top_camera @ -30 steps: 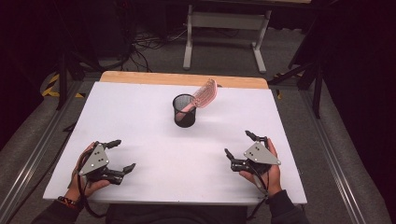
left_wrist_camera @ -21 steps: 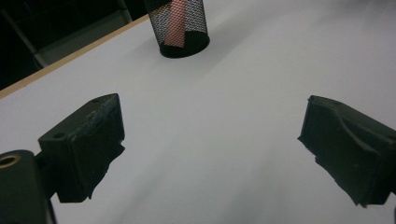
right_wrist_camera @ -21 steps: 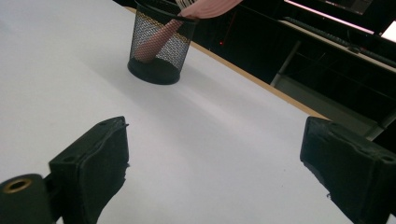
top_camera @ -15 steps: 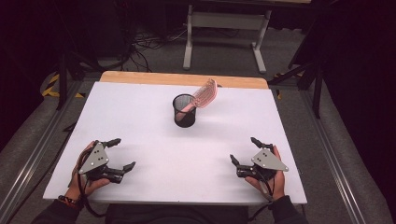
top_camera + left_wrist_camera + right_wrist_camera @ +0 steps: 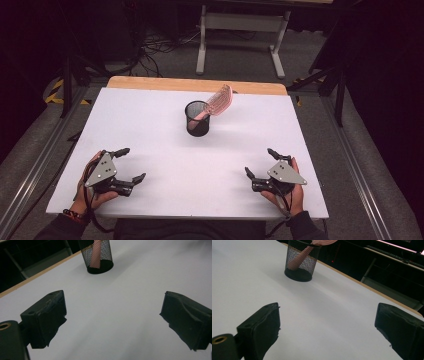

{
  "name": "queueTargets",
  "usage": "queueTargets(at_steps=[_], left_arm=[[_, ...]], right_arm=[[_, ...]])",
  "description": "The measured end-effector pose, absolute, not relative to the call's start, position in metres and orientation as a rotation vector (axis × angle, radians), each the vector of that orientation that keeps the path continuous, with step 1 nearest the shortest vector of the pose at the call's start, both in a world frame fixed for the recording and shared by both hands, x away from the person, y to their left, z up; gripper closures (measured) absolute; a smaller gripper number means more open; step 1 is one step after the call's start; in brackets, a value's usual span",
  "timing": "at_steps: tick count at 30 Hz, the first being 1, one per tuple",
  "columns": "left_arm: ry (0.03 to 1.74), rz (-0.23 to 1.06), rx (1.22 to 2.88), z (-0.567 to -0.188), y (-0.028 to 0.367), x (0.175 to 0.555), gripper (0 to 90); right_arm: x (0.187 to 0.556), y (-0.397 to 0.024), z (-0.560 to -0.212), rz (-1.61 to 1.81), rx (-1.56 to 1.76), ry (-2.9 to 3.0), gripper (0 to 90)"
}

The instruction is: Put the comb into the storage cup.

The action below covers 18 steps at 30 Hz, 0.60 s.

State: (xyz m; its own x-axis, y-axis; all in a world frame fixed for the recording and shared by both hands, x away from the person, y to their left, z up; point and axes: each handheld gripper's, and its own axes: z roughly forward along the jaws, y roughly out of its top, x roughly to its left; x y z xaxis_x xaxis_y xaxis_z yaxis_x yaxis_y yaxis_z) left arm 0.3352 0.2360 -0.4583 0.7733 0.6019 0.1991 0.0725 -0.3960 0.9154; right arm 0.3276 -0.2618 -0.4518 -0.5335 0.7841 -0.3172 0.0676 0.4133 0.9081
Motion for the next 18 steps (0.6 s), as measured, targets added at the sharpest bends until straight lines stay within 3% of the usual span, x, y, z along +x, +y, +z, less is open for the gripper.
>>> queueTargets(at_steps=[18], left_arm=[[0.509,0.625,1.904,-0.4576,0.2357,0.3346,6.8]], right_arm=[[0.328,-0.2642,-0.4487,1.209,0.762,1.886,6.5]])
